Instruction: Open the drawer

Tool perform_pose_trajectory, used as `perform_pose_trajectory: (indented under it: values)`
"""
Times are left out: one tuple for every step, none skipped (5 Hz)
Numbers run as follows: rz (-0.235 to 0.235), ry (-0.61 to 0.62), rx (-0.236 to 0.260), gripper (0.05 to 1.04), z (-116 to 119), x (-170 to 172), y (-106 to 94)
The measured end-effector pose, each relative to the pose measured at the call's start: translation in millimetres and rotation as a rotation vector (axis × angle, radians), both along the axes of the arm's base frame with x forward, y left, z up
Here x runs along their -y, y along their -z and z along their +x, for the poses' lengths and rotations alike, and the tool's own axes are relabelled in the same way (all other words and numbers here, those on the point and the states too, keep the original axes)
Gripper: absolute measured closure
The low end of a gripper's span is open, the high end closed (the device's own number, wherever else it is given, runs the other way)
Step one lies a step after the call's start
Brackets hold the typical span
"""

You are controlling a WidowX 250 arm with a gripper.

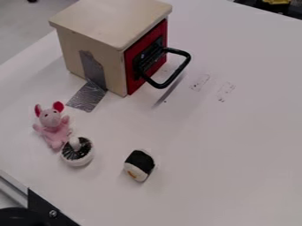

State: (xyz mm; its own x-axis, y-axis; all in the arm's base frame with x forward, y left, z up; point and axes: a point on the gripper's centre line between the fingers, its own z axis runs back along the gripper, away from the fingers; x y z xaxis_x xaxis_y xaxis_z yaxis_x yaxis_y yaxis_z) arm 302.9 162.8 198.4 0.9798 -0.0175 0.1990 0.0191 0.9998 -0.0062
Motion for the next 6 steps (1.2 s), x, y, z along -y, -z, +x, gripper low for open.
perform_pose_trajectory:
  values:
    - [-0.019, 0.003, -0.032, 0.085, 0.2, 1.1, 11.7]
    - [-0.009, 0.058, -0.038, 0.085, 18.5, 24.6, 24.3]
    - [-0.018, 0.172, -0.048, 0.085, 40.1, 70.6, 41.1]
    - [-0.027, 0.216, -0.034, 0.085, 51.0, 95.5, 46.2]
    - [-0.039, 0.3, -0.058, 0.085, 57.8, 137.2, 63.1]
    - [-0.058, 0.287, -0.113, 0.085, 57.7, 149.0, 88.0]
